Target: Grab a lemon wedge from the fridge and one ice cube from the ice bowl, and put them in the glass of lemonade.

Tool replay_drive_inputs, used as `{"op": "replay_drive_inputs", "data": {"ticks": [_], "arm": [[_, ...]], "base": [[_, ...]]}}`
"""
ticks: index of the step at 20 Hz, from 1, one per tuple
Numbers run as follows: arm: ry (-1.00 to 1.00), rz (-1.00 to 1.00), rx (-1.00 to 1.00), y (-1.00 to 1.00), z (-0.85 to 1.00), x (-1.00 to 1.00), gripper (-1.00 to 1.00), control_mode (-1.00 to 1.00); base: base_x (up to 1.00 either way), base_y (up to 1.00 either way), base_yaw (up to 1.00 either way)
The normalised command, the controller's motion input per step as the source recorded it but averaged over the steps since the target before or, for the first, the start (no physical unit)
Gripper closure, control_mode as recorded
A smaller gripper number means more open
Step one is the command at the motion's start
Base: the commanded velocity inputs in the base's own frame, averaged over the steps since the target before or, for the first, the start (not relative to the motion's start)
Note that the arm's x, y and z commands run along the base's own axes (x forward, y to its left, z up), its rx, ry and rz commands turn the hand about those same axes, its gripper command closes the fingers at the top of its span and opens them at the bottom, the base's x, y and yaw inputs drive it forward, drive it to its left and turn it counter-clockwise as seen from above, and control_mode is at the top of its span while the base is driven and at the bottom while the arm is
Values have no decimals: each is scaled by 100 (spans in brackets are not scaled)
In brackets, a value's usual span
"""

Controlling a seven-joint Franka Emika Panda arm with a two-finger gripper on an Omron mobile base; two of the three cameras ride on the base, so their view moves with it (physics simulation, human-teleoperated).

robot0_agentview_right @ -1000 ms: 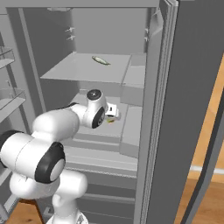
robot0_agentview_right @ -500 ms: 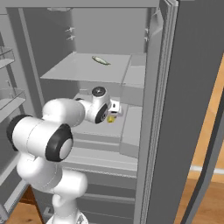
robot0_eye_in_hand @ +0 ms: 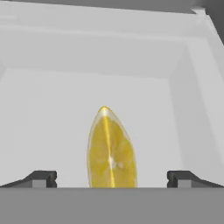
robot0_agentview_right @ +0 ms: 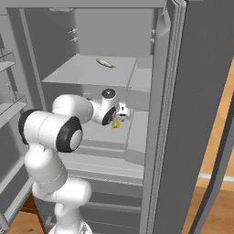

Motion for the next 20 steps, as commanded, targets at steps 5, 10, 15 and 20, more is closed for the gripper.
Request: {"op": "replay_drive_inputs", "data": {"ticks": [5, 10, 15, 20], "arm": [[1, 3, 0, 0, -20, -8, -100, -100], [1, 5, 0, 0, -31, 3, -100, -100], [0, 3, 0, 0, -20, 10, -100, -100], [1, 1, 0, 0, 0, 23, -100, -100]], "base": [[0, 0, 0], [0, 0, 0], [0, 0, 0], [0, 0, 0]]}}
